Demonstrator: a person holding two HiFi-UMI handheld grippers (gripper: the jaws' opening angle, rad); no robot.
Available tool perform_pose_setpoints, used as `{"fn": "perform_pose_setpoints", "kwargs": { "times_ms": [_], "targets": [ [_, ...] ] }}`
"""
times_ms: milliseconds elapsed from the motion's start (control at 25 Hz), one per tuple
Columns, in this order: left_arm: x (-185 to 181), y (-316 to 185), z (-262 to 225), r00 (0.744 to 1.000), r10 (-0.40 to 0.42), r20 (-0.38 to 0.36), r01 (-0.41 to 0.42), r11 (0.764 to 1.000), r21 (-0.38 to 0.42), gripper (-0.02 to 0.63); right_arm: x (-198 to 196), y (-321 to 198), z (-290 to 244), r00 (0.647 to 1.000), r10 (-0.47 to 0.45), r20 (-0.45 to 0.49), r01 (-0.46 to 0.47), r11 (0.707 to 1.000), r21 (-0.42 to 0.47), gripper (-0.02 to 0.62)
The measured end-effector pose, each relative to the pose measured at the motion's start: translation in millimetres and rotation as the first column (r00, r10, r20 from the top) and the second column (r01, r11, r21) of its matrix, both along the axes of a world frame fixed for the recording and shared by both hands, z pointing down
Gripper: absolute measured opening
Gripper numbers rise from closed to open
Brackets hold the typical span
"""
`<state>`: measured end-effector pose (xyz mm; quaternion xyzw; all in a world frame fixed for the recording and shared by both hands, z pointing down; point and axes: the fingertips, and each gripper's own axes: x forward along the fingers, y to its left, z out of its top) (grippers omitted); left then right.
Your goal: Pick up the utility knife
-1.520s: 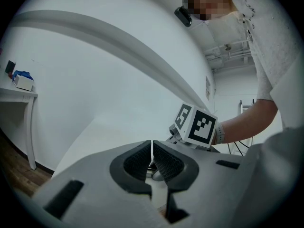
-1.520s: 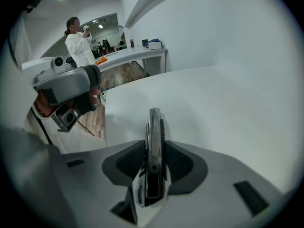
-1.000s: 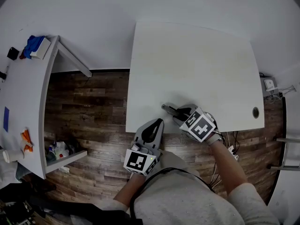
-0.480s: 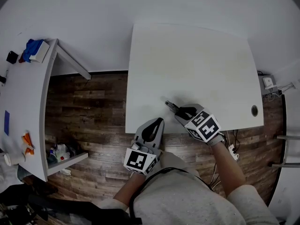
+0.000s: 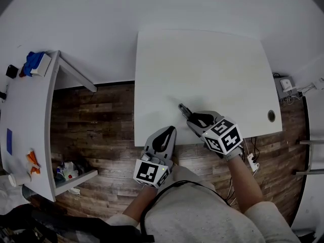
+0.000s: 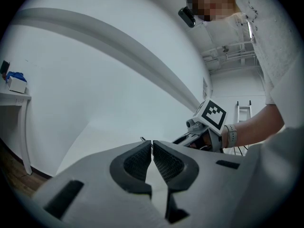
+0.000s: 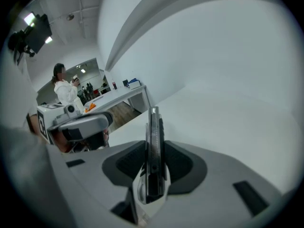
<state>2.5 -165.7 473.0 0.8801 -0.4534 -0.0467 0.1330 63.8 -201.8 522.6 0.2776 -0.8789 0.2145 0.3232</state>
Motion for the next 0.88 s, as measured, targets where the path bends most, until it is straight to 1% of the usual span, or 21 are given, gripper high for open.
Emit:
{"fn": "perform_pose_setpoints", "kwargs": {
  "times_ms": [120, 360, 600, 720, 880],
  "targets": [
    [-2.8, -4.9, -9.7, 1.000, -0.005, 0.007, 0.005, 1.000, 0.010, 0.008, 0.1, -1.5, -16.1, 0.998, 0.040, 0.052, -0.040, 0.999, 0.006, 0.129],
    [-3.7, -12.4, -27.6, 1.000, -0.002, 0.018, 0.001, 0.999, 0.038, 0.008, -0.7, 2.4, -40.2, 0.991, 0.076, 0.111, -0.078, 0.997, 0.020, 0.129],
    [-0.6, -17.9, -45.8, 1.000, 0.013, 0.027, -0.015, 0.998, 0.063, 0.008, -0.5, 3.2, -66.4, 0.973, 0.126, 0.194, -0.138, 0.989, 0.049, 0.129],
    [-0.9, -22.3, -53.8, 0.999, 0.018, 0.030, -0.021, 0.997, 0.074, 0.008, -0.6, 1.6, -80.4, 0.954, 0.160, 0.255, -0.178, 0.983, 0.051, 0.129],
    [-3.1, -29.0, -62.4, 0.999, 0.021, 0.035, -0.024, 0.996, 0.085, 0.008, -1.6, -1.7, -100.4, 0.902, 0.216, 0.374, -0.243, 0.970, 0.026, 0.129]
  ]
}}
